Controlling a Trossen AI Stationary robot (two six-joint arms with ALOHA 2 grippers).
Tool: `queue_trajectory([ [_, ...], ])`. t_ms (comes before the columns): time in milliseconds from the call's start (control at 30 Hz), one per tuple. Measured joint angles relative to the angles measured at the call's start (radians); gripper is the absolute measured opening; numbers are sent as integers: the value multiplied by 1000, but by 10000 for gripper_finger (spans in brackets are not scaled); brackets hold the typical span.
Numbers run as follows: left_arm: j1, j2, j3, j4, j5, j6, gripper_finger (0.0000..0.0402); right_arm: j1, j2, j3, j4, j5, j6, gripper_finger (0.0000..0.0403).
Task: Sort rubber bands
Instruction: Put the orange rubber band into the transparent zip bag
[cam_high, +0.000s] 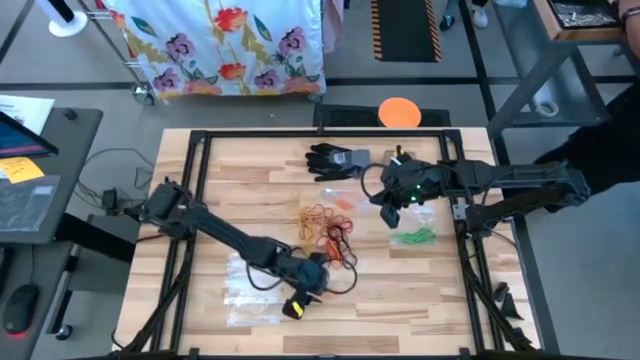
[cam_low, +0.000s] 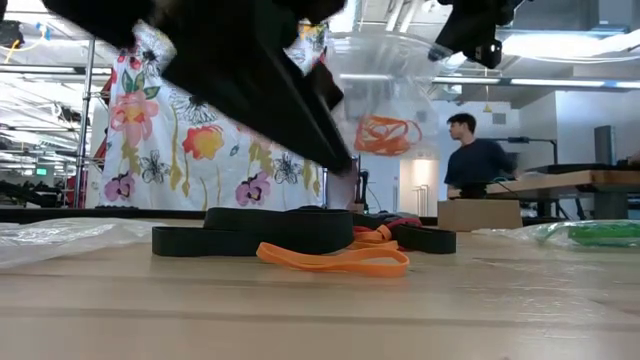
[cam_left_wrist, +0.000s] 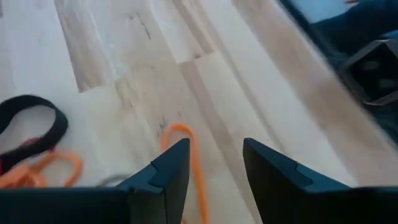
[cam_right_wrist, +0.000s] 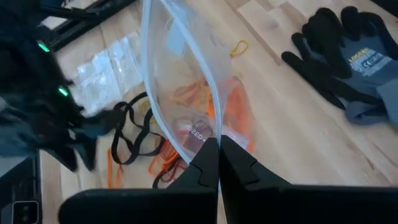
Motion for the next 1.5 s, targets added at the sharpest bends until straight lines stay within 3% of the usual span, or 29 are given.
queue_trajectory([
  [200,24,94,52,48,-61,4,148,9,4,0,-5,-2,19,0],
  [633,79,150,116,-87,-9,-63,146,70,6,0,-10,-4,38,0],
  [767,101,149,117,-111,40,-112,111,74,6,0,-9,-4,44,0],
  [933,104,149,118,-121,59,-124,19,73,6,0,-10,-4,53,0],
  [1067,92,149,117,-110,66,-133,5,73,6,0,-9,-4,53,0],
  [1400,26,15,225,-168,67,-68,1,75,6,0,-9,-3,73,0],
  [1500,3,-59,243,-208,-21,-26,1,85,13,0,-9,0,82,0],
])
